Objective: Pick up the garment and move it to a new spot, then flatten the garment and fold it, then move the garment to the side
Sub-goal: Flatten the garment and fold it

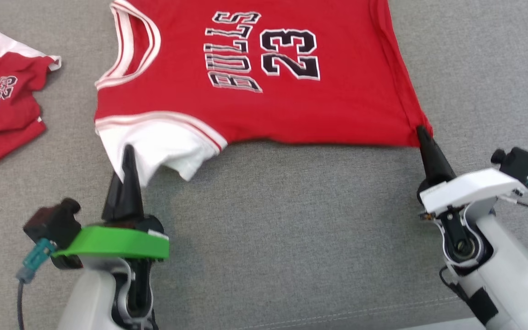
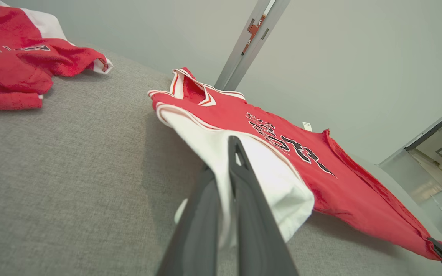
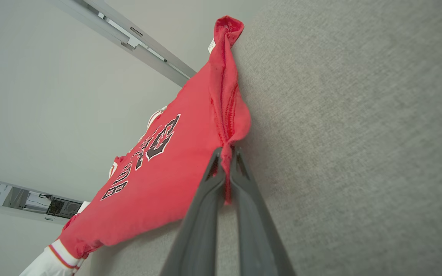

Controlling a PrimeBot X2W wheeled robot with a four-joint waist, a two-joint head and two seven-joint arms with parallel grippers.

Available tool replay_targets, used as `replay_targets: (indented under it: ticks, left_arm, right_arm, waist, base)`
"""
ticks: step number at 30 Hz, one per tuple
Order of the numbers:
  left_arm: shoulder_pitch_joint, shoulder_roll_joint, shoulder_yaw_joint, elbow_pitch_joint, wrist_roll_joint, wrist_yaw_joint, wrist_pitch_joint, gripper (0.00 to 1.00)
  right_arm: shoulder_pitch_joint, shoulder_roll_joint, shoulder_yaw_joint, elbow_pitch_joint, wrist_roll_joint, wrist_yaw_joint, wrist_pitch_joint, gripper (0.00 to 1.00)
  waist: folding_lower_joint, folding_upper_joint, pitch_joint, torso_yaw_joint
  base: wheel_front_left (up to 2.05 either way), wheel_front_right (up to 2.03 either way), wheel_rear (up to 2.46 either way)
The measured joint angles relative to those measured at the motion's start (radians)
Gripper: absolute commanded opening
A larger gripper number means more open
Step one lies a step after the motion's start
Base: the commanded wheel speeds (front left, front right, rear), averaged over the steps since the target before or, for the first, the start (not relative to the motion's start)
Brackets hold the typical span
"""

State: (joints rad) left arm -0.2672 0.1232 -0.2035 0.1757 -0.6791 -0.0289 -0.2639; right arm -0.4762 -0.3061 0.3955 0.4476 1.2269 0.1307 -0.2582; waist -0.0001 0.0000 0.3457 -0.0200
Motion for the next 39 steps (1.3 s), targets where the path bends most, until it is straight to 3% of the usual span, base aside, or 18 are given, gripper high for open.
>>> replay_targets:
  ticks: [6, 17, 39]
  left_arm:
    - [0.147, -0.012, -0.007, -0.007, -0.001, -0.002, 0.0, 0.0]
    - [0.31, -0.016, -0.057, -0.048, 0.007, 0.011, 0.022, 0.0]
    - [0.177, 0.052, -0.07, -0.07, 0.015, -0.016, 0.108, 0.0]
  right_arm:
    - [0.182, 0.01, -0.029, -0.032, -0.002, 0.0, -0.001, 0.0]
    - [0.371, 0.006, -0.113, -0.082, -0.041, 0.0, 0.03, 0.0]
    - [0.33, 0.135, -0.26, -0.181, -0.176, 0.0, 0.195, 0.0]
  waist:
    - [0.0, 0.0, -0.068, 0.005]
    - [0.0, 0.0, -0.134, 0.011]
    - [0.0, 0.0, -0.144, -0.013]
  base:
    - [0.0, 0.0, 0.0]
    - [0.0, 0.0, 0.0]
    - [0.0, 0.0, 0.0]
